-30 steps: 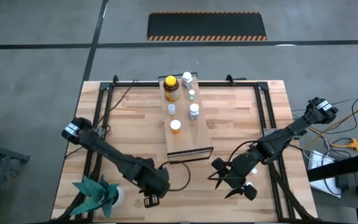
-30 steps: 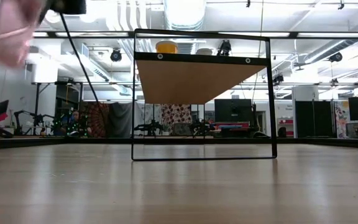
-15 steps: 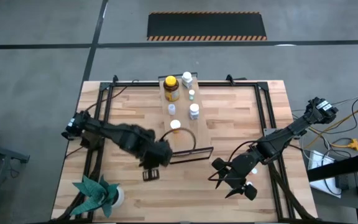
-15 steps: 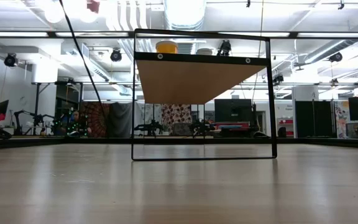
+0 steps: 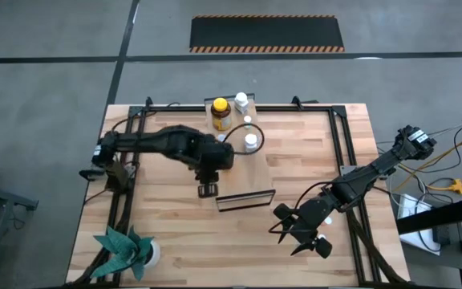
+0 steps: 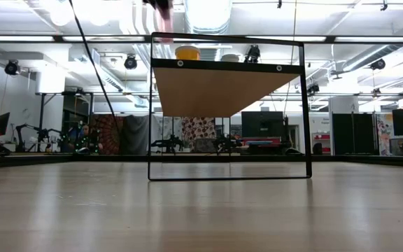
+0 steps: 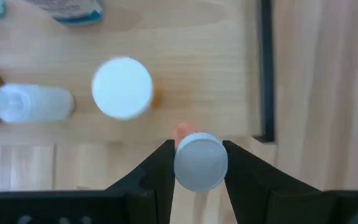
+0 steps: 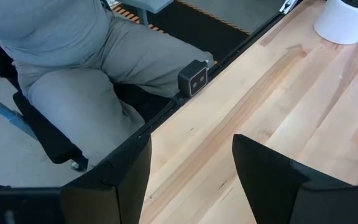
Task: Pick and place medicine bottles onto shelf by color
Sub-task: Put the bottom left pink pill bottle on the shelf
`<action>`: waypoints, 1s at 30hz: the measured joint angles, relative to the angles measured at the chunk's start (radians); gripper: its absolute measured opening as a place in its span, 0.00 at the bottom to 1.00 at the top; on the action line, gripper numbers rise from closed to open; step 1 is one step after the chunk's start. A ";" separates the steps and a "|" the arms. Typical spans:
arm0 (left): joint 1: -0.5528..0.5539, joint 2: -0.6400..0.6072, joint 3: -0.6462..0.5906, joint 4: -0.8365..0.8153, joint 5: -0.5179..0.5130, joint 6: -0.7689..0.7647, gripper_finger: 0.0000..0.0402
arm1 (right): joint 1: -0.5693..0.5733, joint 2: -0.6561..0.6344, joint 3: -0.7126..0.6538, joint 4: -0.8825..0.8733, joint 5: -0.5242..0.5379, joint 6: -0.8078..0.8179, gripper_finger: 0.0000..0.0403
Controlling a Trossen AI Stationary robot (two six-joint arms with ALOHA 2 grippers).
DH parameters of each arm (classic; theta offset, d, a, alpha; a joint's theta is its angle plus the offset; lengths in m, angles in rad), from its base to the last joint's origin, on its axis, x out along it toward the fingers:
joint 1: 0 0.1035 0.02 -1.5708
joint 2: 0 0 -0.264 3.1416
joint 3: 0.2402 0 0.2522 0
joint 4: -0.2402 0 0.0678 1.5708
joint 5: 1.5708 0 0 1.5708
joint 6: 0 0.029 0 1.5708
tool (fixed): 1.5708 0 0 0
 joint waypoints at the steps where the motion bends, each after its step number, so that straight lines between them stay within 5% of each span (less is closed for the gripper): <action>1: 0.007 0.004 -0.005 0.011 0.001 0.009 0.25 | 0.000 0.000 0.000 -0.001 0.000 0.000 0.53; 30: 0.008 0.142 -0.016 0.148 0.128 0.033 0.25 | 0.000 0.000 0.000 -0.029 0.000 0.001 0.53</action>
